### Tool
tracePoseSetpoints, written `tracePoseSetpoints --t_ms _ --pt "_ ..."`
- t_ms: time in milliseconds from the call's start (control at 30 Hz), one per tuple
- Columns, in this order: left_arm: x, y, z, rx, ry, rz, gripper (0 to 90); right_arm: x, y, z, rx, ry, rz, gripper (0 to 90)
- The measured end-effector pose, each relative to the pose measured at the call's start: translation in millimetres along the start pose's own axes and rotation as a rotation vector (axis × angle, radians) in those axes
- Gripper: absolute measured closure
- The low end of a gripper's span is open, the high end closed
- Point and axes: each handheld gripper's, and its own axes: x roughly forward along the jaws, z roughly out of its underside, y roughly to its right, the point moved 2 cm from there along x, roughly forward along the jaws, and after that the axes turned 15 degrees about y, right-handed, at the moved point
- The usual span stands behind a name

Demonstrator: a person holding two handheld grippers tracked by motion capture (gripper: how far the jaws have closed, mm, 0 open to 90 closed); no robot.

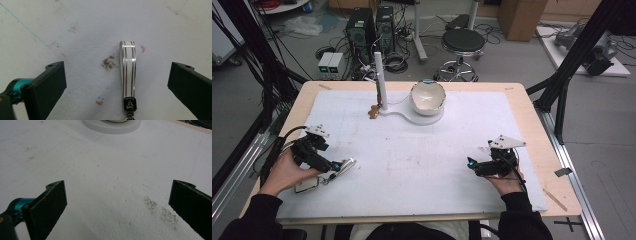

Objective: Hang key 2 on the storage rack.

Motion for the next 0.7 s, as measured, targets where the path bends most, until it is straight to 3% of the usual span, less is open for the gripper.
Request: tracePoseSetpoints --t_ms 267,700 --pt "5.3 9.9 7.0 0.011 0.001 0.005 4.3 -0.3 0.3 0.3 -0.003 0.000 0.001 0.6" --pt "25.9 17.7 9.6 0.029 -0.026 0.025 15.5 -1.1 0.5 0.5 0.000 -0.003 0.002 0.6"
